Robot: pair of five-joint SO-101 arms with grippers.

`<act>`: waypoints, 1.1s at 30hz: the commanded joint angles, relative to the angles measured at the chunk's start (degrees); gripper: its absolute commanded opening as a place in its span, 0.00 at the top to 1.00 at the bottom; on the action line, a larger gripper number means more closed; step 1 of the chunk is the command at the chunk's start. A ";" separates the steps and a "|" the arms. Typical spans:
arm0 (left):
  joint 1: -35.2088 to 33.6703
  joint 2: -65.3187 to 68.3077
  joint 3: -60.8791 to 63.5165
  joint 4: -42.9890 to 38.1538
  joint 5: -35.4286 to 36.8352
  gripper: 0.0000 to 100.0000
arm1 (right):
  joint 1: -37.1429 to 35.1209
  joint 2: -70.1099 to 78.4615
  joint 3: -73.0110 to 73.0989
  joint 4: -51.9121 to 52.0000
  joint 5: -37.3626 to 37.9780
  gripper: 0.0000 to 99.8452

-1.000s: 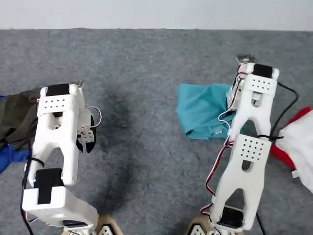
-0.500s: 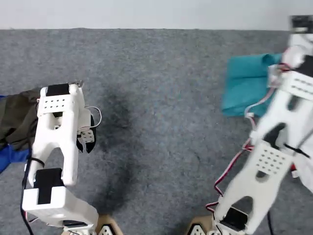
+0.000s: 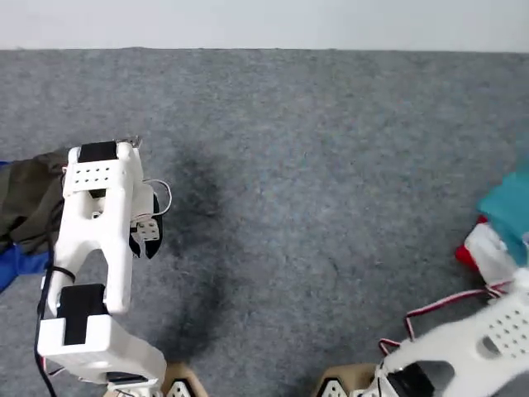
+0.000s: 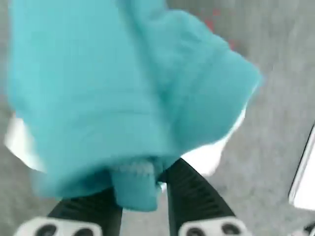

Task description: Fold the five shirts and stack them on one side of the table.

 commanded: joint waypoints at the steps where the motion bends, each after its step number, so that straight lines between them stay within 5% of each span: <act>1: 0.18 -2.29 0.13 1.41 -0.70 0.95 | 5.58 -1.71 0.79 -3.74 2.37 0.99; 9: 0.18 -2.29 0.22 1.32 -0.70 0.95 | 8.40 7.34 1.23 -6.99 5.36 0.98; 13: 0.18 -2.29 0.22 1.41 -0.70 0.95 | 7.08 9.27 -0.53 -5.93 9.58 0.84; 16: 0.18 -2.29 0.22 1.58 -0.70 0.95 | 5.41 6.46 -8.53 -2.77 6.15 0.74; 25: 1.32 -4.31 -11.65 1.76 -0.53 0.94 | -16.22 -3.38 -23.03 3.12 0.26 0.74; 33: 6.51 -18.11 -17.71 1.76 -0.62 0.92 | -36.35 -17.45 -3.69 3.30 -4.75 0.74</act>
